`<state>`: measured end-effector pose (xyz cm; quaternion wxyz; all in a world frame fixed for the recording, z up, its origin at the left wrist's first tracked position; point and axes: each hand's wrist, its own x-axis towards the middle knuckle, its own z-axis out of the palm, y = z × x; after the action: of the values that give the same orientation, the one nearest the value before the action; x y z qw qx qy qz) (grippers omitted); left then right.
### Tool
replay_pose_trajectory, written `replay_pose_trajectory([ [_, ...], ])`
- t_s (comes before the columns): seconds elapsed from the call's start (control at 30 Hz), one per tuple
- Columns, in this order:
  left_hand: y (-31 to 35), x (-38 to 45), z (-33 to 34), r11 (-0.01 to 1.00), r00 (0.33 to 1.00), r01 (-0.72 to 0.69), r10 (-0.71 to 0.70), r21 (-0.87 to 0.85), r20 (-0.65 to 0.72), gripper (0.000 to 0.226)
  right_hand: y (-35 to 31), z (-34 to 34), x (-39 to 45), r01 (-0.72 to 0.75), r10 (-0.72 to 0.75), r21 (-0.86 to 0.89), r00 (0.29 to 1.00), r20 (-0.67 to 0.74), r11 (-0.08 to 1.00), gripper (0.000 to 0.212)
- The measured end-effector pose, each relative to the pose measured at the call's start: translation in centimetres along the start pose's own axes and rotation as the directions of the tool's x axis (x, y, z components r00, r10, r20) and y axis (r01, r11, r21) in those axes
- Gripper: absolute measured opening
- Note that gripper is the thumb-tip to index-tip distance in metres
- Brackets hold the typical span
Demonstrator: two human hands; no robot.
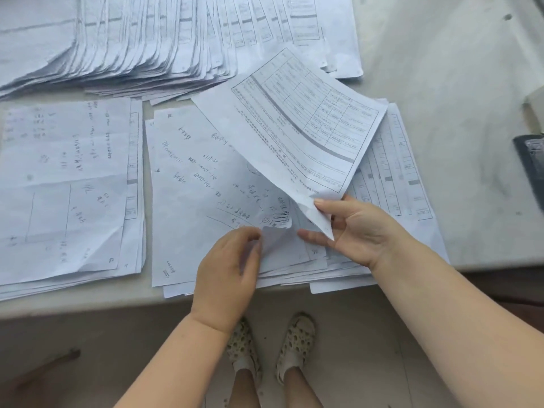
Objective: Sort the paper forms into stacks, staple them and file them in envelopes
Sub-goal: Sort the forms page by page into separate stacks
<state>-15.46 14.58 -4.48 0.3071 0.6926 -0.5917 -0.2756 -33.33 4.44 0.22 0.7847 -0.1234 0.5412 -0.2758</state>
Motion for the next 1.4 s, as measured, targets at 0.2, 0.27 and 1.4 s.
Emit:
replay_pose_trajectory([
  [0.2,0.2,-0.4,0.7,1.000,0.998,-0.017,0.015,-0.026,-0.067,0.025,-1.7,-1.4,-0.4,0.097,-0.102,-0.054,0.990,-0.094,0.994,0.024],
  [0.27,0.3,-0.4,0.8,0.995,0.998,-0.068,0.069,0.080,-0.011,0.026,-2.2,-2.1,-0.7,0.090,-0.096,-0.061,0.991,-0.094,0.994,0.026],
  [1.4,0.4,-0.7,0.8,0.969,0.971,-0.239,0.238,0.054,0.025,0.084,-4.5,1.1,-0.2,0.064,-0.018,-0.210,0.976,0.217,0.976,0.016],
])
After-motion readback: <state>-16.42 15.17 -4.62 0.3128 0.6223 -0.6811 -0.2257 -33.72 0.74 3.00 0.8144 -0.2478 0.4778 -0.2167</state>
